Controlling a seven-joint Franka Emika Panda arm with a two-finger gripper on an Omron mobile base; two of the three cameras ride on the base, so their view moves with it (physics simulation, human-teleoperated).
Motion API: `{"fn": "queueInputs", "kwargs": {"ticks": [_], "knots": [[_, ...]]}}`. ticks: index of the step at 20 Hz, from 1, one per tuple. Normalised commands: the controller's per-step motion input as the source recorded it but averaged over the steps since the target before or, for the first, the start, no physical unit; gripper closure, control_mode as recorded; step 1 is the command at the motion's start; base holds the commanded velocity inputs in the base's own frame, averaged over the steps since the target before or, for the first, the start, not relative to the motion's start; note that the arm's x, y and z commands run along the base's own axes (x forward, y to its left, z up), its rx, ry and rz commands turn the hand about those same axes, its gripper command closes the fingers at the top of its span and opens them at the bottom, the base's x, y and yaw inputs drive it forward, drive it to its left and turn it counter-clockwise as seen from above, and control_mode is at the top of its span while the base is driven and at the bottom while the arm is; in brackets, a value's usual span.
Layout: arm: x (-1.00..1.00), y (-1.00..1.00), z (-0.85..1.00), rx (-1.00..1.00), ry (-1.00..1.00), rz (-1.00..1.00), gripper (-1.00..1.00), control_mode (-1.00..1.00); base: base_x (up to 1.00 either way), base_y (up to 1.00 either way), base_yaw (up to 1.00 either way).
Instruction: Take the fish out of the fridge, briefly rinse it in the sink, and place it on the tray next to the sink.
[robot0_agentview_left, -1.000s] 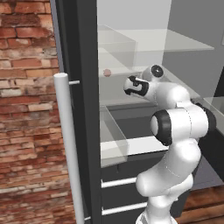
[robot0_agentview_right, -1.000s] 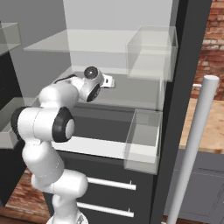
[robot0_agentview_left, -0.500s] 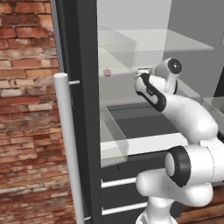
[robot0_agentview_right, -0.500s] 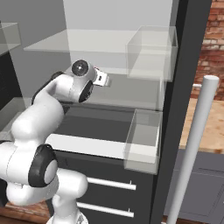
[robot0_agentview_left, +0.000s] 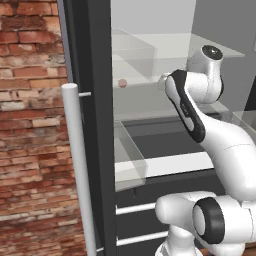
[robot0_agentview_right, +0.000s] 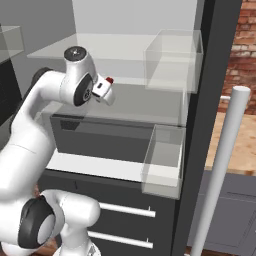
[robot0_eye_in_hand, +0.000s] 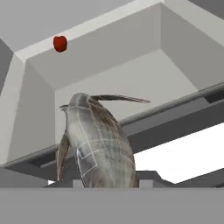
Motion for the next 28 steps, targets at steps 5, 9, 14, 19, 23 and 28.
{"fn": "queueInputs", "kwargs": {"ticks": [5,9,14,19,23,28], "knots": [[-1.0,0.15,0.0,0.09,0.29,-0.03,1.0,-1.0,0.0,0.0,0.0],[-1.0,0.0,0.34,0.04,-0.01,-0.04,1.0,-1.0,0.0,0.0,0.0],[-1.0,0.06,0.2,-0.02,-0.23,-0.02,1.0,-1.0,0.0,0.0,0.0],[-1.0,0.22,-0.01,-0.12,-0.27,-0.02,1.0,-1.0,0.0,0.0,0.0],[-0.75,0.15,-0.16,0.0,-0.1,-0.19,1.0,1.0,-0.25,0.05,-0.13],[0.0,0.0,0.0,0.0,0.0,0.0,1.0,1.0,-0.99,0.34,-0.78]]}}
